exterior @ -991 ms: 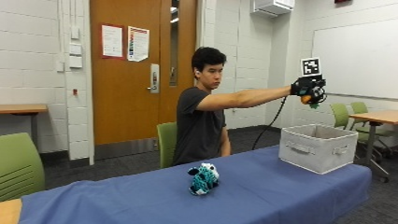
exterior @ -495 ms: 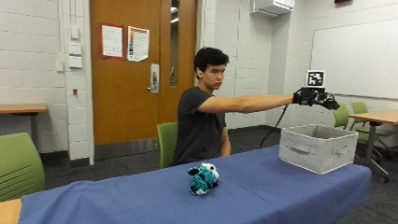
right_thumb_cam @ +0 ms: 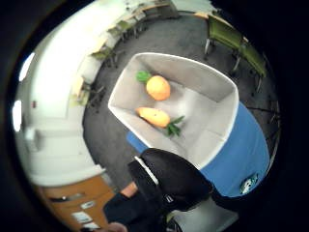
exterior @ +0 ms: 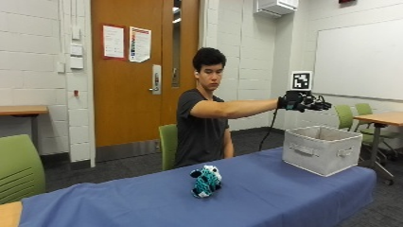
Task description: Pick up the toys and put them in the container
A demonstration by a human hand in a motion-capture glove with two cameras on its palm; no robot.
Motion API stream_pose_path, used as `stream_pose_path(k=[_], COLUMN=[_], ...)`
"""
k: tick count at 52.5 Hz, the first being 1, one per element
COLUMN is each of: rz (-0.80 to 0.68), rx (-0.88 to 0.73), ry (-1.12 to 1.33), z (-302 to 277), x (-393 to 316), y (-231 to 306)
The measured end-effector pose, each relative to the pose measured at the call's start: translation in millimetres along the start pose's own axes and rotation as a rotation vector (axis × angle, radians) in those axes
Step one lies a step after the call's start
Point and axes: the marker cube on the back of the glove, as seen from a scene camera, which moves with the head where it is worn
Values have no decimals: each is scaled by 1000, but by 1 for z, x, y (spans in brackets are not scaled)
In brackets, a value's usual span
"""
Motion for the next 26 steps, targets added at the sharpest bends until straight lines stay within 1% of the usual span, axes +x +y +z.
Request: stream_pose_path(k=[4, 9, 14, 18, 22, 26], rz=[46, 166, 147, 217, 235, 300], rx=[4, 13, 17, 26, 30, 34], ry=[34, 116, 152, 167, 166, 143], z=[-1, -1, 0, 0, 1, 0], x=[35, 90, 130, 168, 190, 218], y=[20, 46, 87, 110, 134, 154])
